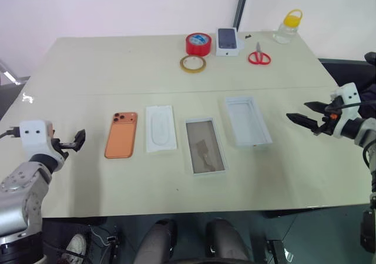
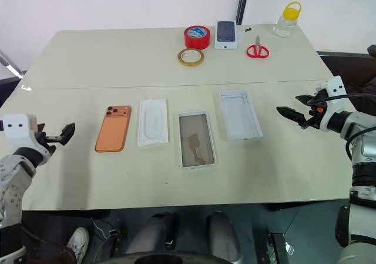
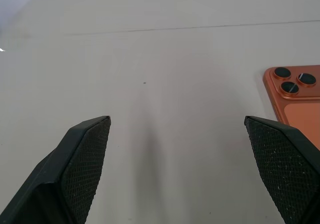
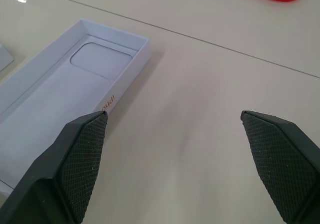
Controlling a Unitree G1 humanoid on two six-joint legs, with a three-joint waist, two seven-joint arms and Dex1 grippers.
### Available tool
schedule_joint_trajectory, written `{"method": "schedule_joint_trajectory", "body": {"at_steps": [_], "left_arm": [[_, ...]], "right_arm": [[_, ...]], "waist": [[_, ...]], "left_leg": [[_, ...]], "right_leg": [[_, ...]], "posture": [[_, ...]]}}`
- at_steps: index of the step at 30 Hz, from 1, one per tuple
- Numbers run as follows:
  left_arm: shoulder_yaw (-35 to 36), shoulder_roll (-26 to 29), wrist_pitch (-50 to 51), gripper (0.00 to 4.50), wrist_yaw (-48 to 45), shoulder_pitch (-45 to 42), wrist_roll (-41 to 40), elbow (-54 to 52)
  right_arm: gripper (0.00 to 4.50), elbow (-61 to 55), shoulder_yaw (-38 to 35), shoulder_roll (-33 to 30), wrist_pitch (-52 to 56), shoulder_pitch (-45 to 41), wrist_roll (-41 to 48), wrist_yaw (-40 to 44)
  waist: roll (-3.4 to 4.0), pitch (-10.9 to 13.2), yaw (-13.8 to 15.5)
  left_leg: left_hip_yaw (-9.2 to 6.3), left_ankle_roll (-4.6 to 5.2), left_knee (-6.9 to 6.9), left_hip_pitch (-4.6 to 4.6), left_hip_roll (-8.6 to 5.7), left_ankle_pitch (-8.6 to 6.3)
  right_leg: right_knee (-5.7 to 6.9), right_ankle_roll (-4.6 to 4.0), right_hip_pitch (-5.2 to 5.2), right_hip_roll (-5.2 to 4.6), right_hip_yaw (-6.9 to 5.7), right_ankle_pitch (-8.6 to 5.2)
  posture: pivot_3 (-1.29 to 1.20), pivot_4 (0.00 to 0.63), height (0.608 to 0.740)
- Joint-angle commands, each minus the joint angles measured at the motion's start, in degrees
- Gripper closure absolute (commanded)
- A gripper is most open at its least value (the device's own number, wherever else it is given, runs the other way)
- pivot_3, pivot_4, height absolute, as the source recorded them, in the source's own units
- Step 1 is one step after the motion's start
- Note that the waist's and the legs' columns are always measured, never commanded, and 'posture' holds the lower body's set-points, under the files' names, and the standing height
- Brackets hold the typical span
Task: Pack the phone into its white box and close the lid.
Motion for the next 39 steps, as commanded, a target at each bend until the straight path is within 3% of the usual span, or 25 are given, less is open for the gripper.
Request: {"method": "schedule_joint_trajectory", "body": {"at_steps": [1,14,26,39], "left_arm": [[-0.14,0.03,-0.45,0.00,0.04,-0.31,0.07,-1.49],[-0.64,-0.52,2.78,0.00,0.14,-4.11,-3.31,-4.23],[-16.07,-4.09,14.05,0.00,-3.77,-12.93,-9.94,-8.01],[-13.32,-17.76,36.16,0.00,11.44,-22.08,-14.88,-6.69]], "right_arm": [[0.04,-2.97,-0.34,-0.27,-0.79,-0.98,0.30,-0.07],[0.04,-13.25,2.46,2.55,1.58,-0.75,1.31,-0.05],[0.04,-40.55,5.31,5.57,10.70,6.70,7.05,-2.51],[0.04,-47.69,8.88,6.92,11.84,8.94,8.48,-3.30]], "waist": [[0.00,0.00,-0.01],[0.00,0.00,0.11],[-0.01,0.00,0.09],[-0.07,0.03,0.22]], "left_leg": [[0.00,0.00,0.00,0.00,0.00,0.00],[0.00,0.00,0.00,0.00,0.00,0.00],[-0.03,0.00,0.03,-0.03,-0.02,0.00],[-0.05,-0.01,0.07,-0.01,-0.02,0.01]], "right_leg": [[0.00,0.00,0.00,0.00,0.00,0.00],[0.00,0.00,0.00,0.00,0.00,0.00],[0.00,0.00,0.00,-0.01,-0.02,0.00],[0.02,0.01,0.02,0.03,-0.04,0.00]], "posture": [[0.00,0.150,0.740],[0.00,0.150,0.740],[0.00,0.150,0.740],[0.00,0.150,0.740]]}}
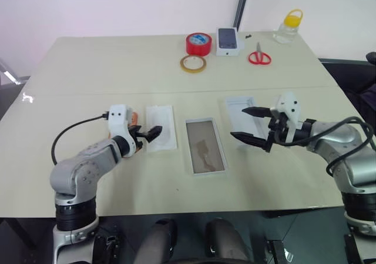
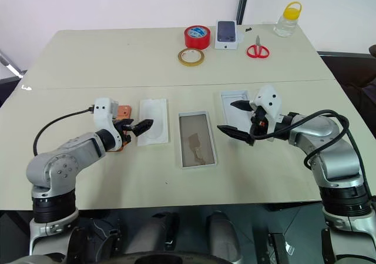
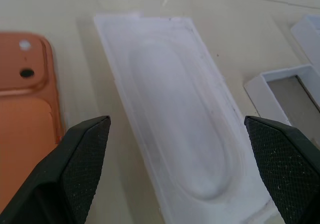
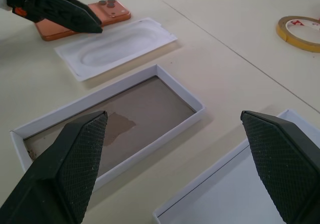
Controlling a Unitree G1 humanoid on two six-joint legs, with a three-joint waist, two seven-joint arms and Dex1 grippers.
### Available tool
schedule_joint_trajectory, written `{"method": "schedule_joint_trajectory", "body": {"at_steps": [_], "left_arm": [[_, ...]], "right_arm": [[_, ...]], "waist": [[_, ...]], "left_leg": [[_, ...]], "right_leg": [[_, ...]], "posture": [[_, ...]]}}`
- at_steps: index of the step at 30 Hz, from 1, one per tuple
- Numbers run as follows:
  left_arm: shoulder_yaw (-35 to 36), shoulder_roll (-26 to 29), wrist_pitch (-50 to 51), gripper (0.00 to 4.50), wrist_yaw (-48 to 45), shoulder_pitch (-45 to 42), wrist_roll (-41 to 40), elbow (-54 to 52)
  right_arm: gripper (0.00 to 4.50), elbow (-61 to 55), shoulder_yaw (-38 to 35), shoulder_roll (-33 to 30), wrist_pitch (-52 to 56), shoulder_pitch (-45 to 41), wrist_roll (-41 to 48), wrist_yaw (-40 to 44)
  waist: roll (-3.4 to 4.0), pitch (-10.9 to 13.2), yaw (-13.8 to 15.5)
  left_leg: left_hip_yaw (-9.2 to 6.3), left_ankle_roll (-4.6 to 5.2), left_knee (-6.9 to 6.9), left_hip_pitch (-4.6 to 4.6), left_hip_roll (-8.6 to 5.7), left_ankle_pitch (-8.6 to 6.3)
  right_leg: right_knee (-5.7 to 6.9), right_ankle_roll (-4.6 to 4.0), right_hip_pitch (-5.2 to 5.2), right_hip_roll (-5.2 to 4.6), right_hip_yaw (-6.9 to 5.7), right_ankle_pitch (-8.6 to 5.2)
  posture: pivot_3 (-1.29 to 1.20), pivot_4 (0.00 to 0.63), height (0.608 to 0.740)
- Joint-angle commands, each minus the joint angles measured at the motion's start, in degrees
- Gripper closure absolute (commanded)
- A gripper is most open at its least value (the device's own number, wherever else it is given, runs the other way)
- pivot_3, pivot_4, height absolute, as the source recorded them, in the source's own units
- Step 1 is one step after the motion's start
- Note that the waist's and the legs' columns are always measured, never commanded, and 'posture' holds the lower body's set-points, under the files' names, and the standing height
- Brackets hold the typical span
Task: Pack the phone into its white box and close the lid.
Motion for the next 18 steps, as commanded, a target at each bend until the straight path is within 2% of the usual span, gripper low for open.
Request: {"method": "schedule_joint_trajectory", "body": {"at_steps": [1,4,12,15,18], "left_arm": [[1.65,-1.26,5.82,0.00,3.28,-2.95,-0.48,-0.82],[1.93,-1.72,8.63,0.00,4.13,-4.07,0.13,-0.26],[4.40,-7.50,12.84,0.00,7.61,-7.85,2.52,4.30],[5.65,-9.00,12.61,0.83,8.24,-8.62,3.08,4.82],[5.61,-9.29,12.39,2.27,8.60,-8.83,4.19,5.05]], "right_arm": [[0.04,-3.59,-0.07,-0.56,-0.55,-0.77,1.44,0.82],[0.04,-4.73,0.82,-0.55,-0.46,-0.74,1.27,0.95],[0.04,-7.56,3.19,0.00,-0.90,0.74,0.77,0.30],[0.00,-8.77,3.76,0.15,-0.77,1.44,0.91,-0.17],[0.00,-9.66,5.00,-0.26,-1.03,2.03,0.31,0.00]], "waist": [[-0.01,0.01,-0.03],[-0.01,0.01,-0.19],[-0.04,-0.01,0.25],[-0.04,-0.01,0.30],[-0.05,-0.01,0.32]], "left_leg": [[0.00,0.00,0.00,0.00,0.00,0.00],[0.00,0.00,-0.01,0.00,0.00,0.00],[0.00,-0.01,0.02,0.00,-0.03,0.00],[0.00,-0.01,0.02,0.01,-0.03,0.00],[0.00,-0.01,0.01,0.01,-0.03,0.00]], "right_leg": [[0.00,0.00,0.01,0.00,0.00,0.00],[0.00,0.00,0.00,0.01,0.00,0.00],[-0.01,0.01,0.04,-0.02,-0.01,0.00],[-0.01,0.01,0.04,-0.02,-0.02,0.00],[-0.01,0.01,0.03,-0.01,-0.02,0.00]], "posture": [[0.00,0.150,0.740],[0.00,0.150,0.740],[0.00,0.150,0.740],[0.00,0.150,0.740],[0.00,0.150,0.740]]}}
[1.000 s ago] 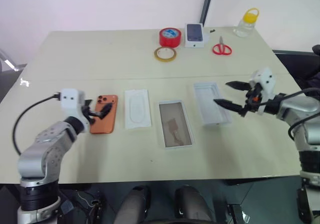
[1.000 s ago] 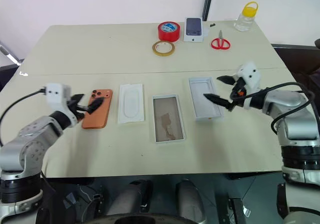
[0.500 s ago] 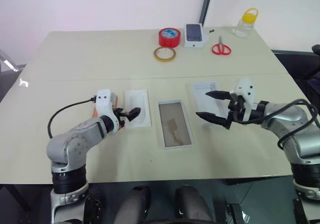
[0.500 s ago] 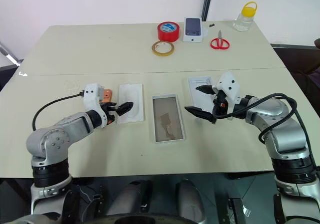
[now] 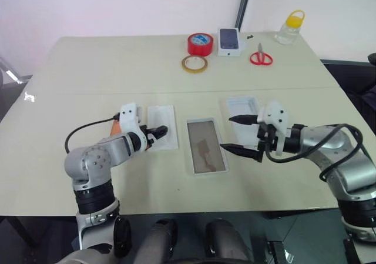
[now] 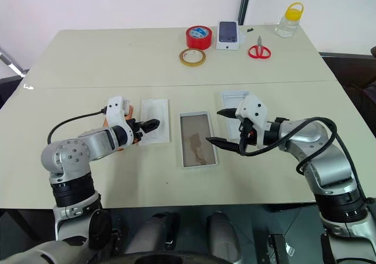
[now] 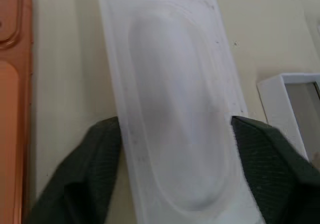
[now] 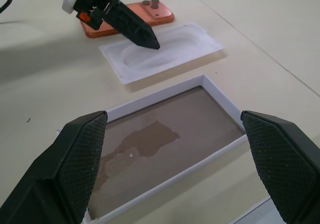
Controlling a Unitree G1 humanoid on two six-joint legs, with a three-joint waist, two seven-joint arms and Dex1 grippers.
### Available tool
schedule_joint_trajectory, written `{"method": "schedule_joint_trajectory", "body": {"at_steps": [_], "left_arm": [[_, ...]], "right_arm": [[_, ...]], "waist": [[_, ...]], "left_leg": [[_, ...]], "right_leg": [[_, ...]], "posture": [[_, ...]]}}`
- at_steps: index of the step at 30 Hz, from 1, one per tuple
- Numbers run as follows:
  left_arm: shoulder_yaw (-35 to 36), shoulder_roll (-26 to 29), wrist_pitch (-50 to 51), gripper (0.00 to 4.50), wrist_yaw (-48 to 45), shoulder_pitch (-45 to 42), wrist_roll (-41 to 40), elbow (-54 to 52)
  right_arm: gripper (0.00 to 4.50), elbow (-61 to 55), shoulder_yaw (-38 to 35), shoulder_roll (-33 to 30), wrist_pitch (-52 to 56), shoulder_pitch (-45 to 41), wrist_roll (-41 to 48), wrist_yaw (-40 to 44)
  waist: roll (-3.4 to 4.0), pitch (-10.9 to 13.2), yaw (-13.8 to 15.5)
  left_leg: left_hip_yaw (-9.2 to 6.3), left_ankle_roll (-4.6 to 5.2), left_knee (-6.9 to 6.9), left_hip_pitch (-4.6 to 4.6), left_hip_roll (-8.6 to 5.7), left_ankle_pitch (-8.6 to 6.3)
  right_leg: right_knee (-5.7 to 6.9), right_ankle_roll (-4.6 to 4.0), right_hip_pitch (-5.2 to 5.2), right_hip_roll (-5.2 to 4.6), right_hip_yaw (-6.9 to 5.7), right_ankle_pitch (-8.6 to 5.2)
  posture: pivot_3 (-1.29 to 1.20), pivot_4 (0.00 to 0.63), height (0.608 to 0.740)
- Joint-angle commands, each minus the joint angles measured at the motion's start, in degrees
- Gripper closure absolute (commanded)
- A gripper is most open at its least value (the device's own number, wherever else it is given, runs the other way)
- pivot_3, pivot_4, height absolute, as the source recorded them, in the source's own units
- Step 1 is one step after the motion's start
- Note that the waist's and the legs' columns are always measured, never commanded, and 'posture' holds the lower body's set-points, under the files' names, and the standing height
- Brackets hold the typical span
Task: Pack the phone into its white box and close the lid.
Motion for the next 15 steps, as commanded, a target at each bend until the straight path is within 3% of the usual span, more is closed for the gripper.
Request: {"method": "schedule_joint_trajectory", "body": {"at_steps": [1,4,8,15], "left_arm": [[-0.06,-0.68,0.47,2.74,0.37,-0.45,1.20,0.12],[0.28,-0.68,0.21,4.39,0.54,-0.28,1.89,0.25],[1.93,-0.81,0.22,4.45,0.33,-0.56,2.09,0.58],[11.31,-3.54,0.80,4.45,0.37,-4.32,-0.50,0.87]], "right_arm": [[0.00,-3.21,1.08,-0.62,-1.11,0.46,-0.48,0.34],[0.00,-4.62,3.11,-1.55,-1.61,1.32,-1.79,1.06],[0.00,-6.28,8.32,-3.19,-3.45,2.20,-5.45,3.05],[0.00,-4.66,17.42,-3.96,-7.48,1.75,-12.81,5.81]], "waist": [[0.00,0.00,0.07],[-0.03,0.01,0.24],[-0.04,0.02,0.35],[-0.13,0.06,0.46]], "left_leg": [[0.00,0.00,0.00,0.00,0.00,0.00],[0.00,0.00,0.00,0.00,0.00,0.00],[0.01,0.00,0.00,0.00,0.00,0.00],[0.01,-0.01,0.01,0.00,0.01,0.00]], "right_leg": [[0.00,0.00,0.00,0.00,0.00,0.00],[0.00,0.00,-0.01,0.00,0.00,0.00],[-0.01,0.00,-0.01,0.01,0.00,0.00],[-0.01,0.00,-0.02,0.01,0.00,0.00]], "posture": [[0.00,0.150,0.740],[0.00,0.150,0.740],[0.00,0.150,0.740],[0.00,0.150,0.740]]}}
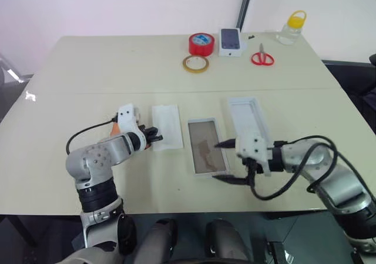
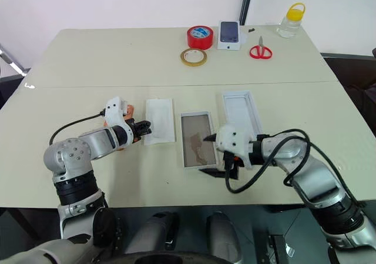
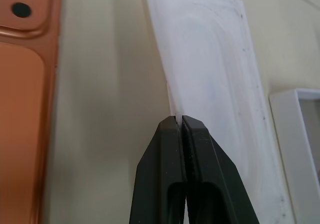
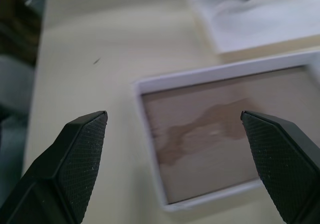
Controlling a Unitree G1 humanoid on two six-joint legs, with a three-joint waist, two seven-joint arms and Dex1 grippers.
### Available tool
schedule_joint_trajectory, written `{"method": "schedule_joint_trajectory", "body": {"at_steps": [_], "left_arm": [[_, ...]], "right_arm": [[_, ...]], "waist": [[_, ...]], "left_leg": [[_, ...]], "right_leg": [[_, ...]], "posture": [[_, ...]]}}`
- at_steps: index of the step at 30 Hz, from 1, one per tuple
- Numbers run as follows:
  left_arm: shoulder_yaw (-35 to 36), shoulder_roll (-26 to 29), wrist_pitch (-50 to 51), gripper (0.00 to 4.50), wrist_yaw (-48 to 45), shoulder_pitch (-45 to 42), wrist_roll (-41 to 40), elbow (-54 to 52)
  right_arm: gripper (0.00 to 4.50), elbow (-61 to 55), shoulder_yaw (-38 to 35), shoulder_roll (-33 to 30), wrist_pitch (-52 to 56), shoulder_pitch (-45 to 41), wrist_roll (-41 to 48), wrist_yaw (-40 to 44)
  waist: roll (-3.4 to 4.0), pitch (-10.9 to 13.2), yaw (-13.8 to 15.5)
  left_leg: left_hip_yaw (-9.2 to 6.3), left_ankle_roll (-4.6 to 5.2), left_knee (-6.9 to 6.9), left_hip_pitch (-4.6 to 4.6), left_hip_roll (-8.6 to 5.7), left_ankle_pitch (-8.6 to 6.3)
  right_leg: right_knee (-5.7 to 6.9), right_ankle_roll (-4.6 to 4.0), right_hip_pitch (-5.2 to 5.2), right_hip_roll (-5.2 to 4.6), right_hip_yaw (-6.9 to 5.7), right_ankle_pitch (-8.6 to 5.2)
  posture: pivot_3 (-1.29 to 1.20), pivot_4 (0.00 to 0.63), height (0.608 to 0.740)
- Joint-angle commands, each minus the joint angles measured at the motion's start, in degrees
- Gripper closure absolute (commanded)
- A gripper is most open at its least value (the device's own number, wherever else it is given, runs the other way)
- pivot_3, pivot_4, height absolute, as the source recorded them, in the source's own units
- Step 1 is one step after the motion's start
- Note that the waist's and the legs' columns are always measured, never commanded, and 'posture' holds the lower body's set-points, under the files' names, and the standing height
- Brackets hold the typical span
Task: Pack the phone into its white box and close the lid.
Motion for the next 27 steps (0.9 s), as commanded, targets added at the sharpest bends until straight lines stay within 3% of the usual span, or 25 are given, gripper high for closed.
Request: {"method": "schedule_joint_trajectory", "body": {"at_steps": [1,2,5,12,20,27], "left_arm": [[5.22,-0.23,0.16,4.45,-0.02,-2.76,-1.71,-0.98],[6.12,-0.19,0.31,4.45,-0.16,-3.17,-1.97,-1.04],[6.83,0.53,0.60,4.50,-0.72,-3.75,-1.96,-1.66],[7.48,1.80,0.46,4.50,-1.38,-3.83,-2.29,-2.16],[7.99,2.81,-1.72,4.50,-1.95,-4.99,-2.59,-0.63],[9.06,3.17,-2.97,4.50,-1.93,-6.90,-3.12,0.41]], "right_arm": [[0.00,0.56,3.73,0.58,-2.29,-2.06,-3.99,0.70],[0.00,1.30,4.95,1.03,-2.62,-2.71,-5.17,0.77],[0.95,2.90,7.03,1.92,-2.82,-4.04,-7.14,1.23],[4.44,5.04,8.10,3.64,-3.73,-6.55,-8.78,1.86],[4.44,12.04,10.79,10.79,-6.21,-15.07,-12.10,0.86],[4.44,26.29,14.43,22.00,-11.20,-23.79,-16.81,-1.64]], "waist": [[-0.05,0.03,0.04],[-0.05,0.03,0.00],[-0.06,0.03,0.24],[-0.12,0.06,0.41],[-0.13,0.06,0.06],[-0.14,0.05,-0.76]], "left_leg": [[0.00,0.00,0.00,0.00,0.00,0.00],[0.00,0.00,0.00,0.00,0.01,0.00],[0.00,-0.01,0.01,0.00,0.00,0.00],[-0.01,-0.01,0.01,-0.01,0.00,0.00],[-0.02,-0.02,0.01,-0.01,0.01,0.01],[-0.05,-0.05,0.01,-0.01,0.00,0.02]], "right_leg": [[0.00,0.00,0.00,0.00,-0.01,0.00],[0.00,0.00,0.00,0.00,-0.01,0.00],[0.00,0.00,0.00,0.00,-0.02,0.00],[-0.02,0.00,-0.01,0.00,-0.02,0.00],[-0.01,0.00,-0.02,0.01,-0.03,0.00],[0.01,0.00,-0.04,0.01,-0.06,0.00]], "posture": [[0.00,0.150,0.740],[0.00,0.150,0.740],[0.00,0.150,0.740],[0.00,0.150,0.740],[0.00,0.150,0.740],[0.00,0.150,0.740]]}}
